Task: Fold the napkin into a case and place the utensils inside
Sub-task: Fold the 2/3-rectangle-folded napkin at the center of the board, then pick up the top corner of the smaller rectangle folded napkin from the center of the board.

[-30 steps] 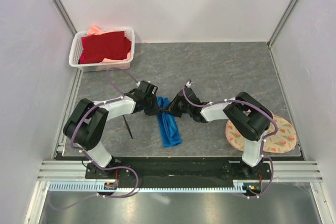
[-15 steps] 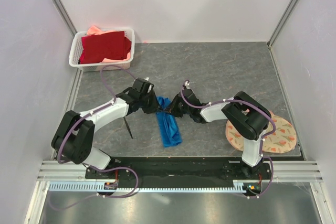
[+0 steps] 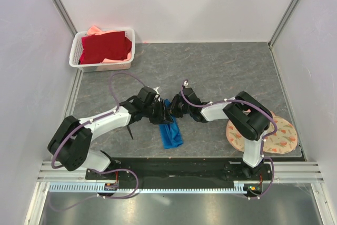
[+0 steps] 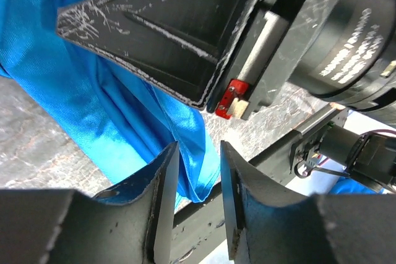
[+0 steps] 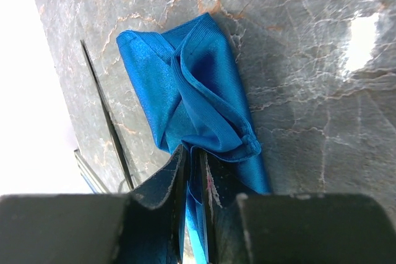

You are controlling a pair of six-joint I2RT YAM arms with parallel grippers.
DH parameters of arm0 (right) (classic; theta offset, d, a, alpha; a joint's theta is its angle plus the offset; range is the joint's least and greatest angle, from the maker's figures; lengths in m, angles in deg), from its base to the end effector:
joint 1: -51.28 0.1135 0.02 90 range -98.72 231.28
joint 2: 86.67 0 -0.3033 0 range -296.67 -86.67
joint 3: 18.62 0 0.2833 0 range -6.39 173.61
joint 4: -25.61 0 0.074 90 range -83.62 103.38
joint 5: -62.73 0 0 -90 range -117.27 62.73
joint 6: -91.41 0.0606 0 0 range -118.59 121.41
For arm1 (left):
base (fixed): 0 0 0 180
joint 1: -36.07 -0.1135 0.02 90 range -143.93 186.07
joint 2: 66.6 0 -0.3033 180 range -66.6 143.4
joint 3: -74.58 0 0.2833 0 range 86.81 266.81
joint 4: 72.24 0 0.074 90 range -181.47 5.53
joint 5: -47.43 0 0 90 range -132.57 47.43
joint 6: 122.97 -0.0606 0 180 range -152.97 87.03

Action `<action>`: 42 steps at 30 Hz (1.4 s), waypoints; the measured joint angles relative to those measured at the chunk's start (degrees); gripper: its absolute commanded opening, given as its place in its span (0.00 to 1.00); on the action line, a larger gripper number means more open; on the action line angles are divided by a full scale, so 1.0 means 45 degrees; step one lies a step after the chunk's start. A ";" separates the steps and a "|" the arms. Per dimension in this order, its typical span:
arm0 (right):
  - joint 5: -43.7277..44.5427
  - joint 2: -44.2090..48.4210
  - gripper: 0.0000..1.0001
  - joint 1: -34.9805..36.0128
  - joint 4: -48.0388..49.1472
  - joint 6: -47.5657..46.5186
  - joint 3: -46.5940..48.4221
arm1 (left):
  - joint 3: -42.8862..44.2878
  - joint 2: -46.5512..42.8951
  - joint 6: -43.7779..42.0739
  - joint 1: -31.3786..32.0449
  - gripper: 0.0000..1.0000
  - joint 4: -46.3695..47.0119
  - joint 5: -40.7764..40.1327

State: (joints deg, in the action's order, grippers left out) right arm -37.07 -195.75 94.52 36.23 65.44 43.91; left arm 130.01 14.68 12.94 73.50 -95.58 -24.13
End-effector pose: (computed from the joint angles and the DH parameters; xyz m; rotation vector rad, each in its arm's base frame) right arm 0.3005 0.2968 0.1160 0.3395 2.4501 1.1411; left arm 0.2384 -0.2066 0.1902 -0.0363 2.6518 -0.9757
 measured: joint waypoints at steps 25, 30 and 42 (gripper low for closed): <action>-0.1311 0.1127 0.64 -0.0593 -0.2623 -0.2652 0.1001 | -0.1520 0.0345 0.1049 0.0418 0.11 -0.0617 -0.0772; -0.1579 0.1787 0.65 -0.0806 -0.3745 -0.3949 0.1355 | -0.1967 -0.0296 0.1331 0.0437 0.10 -0.0423 -0.0777; -0.1996 0.1234 0.66 -0.0782 -0.4046 -0.4974 0.1617 | -0.2555 -0.0767 0.1651 0.0500 0.10 -0.0102 -0.0777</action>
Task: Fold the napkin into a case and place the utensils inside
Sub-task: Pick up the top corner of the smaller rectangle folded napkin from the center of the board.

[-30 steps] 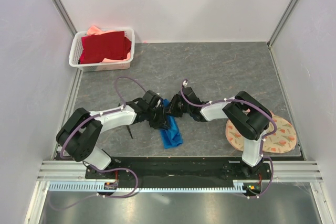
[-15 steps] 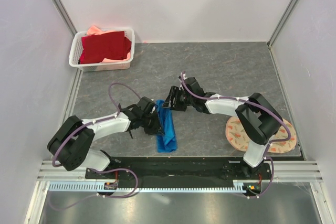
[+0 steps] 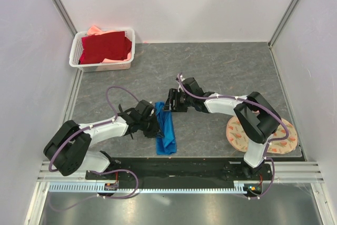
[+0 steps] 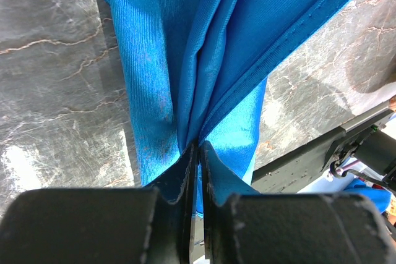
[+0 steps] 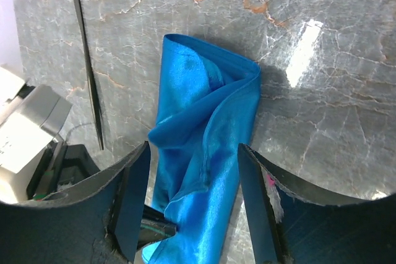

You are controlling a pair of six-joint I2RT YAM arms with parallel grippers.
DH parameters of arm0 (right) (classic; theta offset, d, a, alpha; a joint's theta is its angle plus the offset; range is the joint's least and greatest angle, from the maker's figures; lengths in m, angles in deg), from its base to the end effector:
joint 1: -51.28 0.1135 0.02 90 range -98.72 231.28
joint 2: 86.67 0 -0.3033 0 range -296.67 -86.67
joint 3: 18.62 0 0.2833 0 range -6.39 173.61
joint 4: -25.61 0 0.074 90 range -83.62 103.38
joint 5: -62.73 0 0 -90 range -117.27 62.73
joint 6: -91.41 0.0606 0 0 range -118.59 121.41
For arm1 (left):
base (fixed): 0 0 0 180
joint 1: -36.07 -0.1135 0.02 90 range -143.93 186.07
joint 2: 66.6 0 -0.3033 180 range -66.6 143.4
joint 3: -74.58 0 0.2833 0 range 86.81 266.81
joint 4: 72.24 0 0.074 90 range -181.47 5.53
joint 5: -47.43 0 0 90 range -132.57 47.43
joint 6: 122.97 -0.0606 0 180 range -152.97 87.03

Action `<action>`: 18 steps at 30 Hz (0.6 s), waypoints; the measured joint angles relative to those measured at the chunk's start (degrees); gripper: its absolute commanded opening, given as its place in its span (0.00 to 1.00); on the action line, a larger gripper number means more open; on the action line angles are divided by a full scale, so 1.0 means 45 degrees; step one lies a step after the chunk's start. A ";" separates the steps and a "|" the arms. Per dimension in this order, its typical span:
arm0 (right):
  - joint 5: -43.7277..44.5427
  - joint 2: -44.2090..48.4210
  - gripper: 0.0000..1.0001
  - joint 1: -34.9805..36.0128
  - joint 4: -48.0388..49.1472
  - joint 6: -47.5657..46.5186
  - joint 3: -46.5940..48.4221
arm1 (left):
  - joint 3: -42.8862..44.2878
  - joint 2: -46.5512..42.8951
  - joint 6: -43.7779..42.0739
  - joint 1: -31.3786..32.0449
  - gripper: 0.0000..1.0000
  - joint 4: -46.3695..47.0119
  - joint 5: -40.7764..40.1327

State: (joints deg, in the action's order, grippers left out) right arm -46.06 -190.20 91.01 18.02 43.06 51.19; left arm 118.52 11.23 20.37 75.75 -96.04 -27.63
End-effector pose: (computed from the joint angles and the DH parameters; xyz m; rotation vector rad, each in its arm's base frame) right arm 0.3146 0.2868 0.1644 -0.1451 2.5001 1.0500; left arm 0.1917 -0.1794 0.1400 -0.2287 2.8092 -0.8461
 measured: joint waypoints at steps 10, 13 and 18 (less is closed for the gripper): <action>0.0107 -0.0253 0.58 0.0364 -0.0126 -0.0151 0.0777 | 0.0000 0.0005 0.0000 0.0058 0.10 0.0044 0.0000; 0.0262 -0.0418 0.52 0.0452 -0.0345 -0.0185 0.1117 | 0.0000 0.0029 0.0000 0.0073 0.10 0.0073 0.0005; 0.0738 -0.0559 0.47 0.0544 -0.0845 -0.0209 0.1418 | 0.0000 0.0087 0.0000 0.0087 0.10 0.0253 0.0010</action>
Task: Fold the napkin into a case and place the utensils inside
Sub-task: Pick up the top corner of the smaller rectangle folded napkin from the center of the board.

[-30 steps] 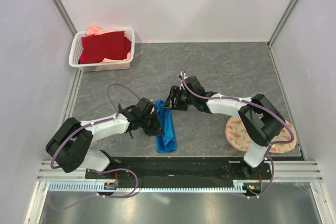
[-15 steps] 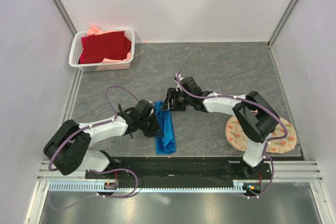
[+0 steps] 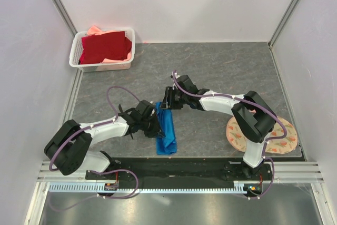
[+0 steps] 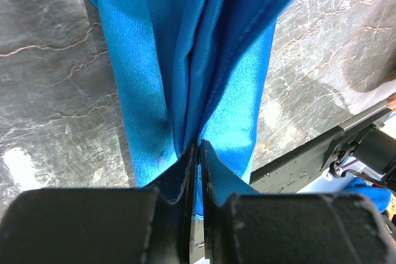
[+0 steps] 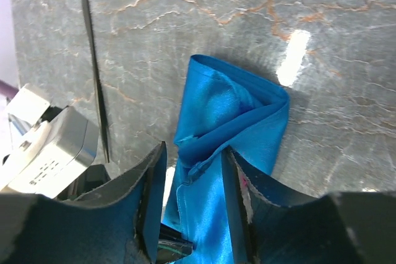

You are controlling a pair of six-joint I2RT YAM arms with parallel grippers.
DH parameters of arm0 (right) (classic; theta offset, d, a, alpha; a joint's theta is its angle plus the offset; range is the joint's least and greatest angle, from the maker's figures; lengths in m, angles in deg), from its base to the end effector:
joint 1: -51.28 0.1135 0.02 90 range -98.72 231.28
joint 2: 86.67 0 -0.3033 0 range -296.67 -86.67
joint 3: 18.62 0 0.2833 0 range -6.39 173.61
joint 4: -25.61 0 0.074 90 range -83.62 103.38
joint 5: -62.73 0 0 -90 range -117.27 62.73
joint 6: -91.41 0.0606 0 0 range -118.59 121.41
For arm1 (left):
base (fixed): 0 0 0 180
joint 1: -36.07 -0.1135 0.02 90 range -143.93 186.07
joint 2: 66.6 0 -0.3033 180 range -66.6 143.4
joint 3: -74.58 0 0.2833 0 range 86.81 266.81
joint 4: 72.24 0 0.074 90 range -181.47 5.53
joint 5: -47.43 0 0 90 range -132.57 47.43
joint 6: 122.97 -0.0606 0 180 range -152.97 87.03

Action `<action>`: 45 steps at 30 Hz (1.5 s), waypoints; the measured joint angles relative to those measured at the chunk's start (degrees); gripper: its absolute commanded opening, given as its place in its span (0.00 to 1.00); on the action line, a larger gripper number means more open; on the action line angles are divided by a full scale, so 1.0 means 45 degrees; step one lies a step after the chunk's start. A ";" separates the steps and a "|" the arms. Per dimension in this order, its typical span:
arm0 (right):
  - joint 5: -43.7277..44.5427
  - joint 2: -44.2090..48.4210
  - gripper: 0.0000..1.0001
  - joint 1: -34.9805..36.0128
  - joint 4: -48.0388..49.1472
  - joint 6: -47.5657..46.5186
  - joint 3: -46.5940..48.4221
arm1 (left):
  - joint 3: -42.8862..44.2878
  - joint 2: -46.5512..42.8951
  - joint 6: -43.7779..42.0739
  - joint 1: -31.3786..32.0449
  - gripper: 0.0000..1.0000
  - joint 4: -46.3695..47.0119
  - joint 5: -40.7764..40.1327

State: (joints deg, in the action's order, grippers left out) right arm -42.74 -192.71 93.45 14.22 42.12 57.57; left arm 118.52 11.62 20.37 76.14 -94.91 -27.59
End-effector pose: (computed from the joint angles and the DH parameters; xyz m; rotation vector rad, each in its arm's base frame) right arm 0.3220 0.3135 0.1767 -0.1849 2.4868 1.0000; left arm 0.1923 -0.1822 0.1398 -0.2155 2.7997 -0.8589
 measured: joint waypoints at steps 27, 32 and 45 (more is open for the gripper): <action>0.1200 -0.0612 0.00 0.0389 -0.1540 0.0044 0.1234 | 0.1117 -0.1209 -0.0228 -0.0083 0.46 -0.1710 -0.0578; 0.0942 -0.0612 0.00 0.0350 -0.1277 0.0131 0.1214 | 0.3021 -0.1710 -0.0928 -0.1229 0.40 -0.3031 -0.1243; -0.0491 -0.0563 0.00 -0.0350 -0.0209 0.0355 0.0272 | 0.6450 0.1802 -0.3585 -0.2307 0.55 -0.4731 -0.2934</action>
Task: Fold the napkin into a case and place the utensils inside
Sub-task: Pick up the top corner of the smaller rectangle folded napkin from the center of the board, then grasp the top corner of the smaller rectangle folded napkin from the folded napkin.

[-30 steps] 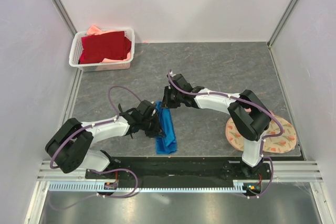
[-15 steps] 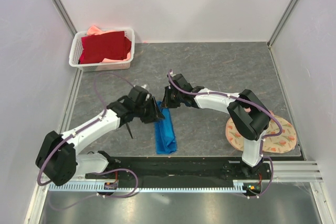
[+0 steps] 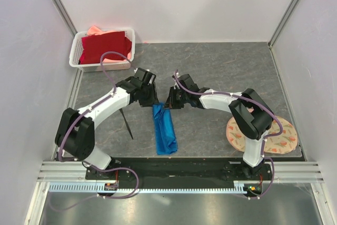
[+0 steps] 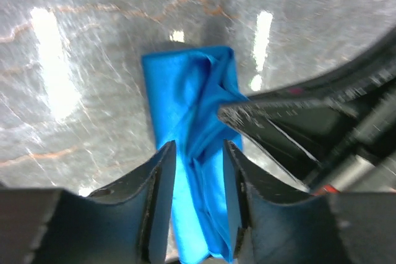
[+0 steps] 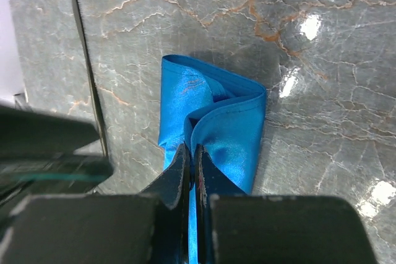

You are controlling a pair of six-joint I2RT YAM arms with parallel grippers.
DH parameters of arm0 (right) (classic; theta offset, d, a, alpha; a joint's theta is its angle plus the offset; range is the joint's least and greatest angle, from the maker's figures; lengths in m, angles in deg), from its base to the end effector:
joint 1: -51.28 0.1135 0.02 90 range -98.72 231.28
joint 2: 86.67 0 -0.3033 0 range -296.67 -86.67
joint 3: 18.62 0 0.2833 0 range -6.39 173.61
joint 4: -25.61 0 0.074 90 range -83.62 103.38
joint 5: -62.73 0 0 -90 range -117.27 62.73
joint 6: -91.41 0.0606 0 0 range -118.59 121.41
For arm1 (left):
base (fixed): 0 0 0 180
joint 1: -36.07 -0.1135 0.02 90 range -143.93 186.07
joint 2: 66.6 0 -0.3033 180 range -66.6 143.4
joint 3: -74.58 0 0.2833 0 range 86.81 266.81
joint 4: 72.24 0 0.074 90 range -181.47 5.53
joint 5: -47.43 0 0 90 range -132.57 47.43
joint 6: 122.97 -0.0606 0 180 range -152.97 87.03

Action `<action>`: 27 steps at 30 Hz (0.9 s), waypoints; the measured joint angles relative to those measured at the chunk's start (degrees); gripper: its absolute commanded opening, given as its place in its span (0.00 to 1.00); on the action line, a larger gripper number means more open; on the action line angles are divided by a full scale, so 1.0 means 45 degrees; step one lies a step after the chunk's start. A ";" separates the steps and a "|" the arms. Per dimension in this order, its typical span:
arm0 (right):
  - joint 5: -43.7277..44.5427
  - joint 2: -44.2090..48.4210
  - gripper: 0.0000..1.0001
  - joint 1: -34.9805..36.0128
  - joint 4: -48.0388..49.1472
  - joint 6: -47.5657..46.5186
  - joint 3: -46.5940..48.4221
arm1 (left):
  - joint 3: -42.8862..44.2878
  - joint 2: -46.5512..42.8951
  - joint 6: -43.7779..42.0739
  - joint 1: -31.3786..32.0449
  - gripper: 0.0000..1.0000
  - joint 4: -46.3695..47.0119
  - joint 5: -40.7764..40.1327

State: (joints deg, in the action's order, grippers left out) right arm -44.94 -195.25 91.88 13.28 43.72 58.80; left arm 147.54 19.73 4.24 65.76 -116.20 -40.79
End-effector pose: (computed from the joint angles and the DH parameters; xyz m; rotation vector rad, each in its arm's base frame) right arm 0.3332 0.3098 0.1637 -0.1317 2.5414 1.0182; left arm 0.3021 -0.1744 0.2374 -0.1614 2.6399 -0.4615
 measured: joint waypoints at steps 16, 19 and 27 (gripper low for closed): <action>-0.1355 0.0024 0.00 -0.0316 0.0957 0.0364 -0.0457 | 0.0520 0.1608 -0.1554 0.1583 0.38 -0.0267 -0.2623; -0.1447 0.0024 0.00 -0.0335 0.0996 0.0427 -0.0457 | 0.0588 0.1904 -0.1744 0.1855 0.38 -0.0267 -0.2977; -0.1666 0.0015 0.00 -0.0461 0.1122 0.0588 -0.0486 | 0.0801 0.2764 -0.2205 0.2550 0.41 -0.0350 -0.4099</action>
State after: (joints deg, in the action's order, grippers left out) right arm -52.44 -195.18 89.80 18.33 46.36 56.61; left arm 151.15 32.16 -5.68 77.23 -117.77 -59.24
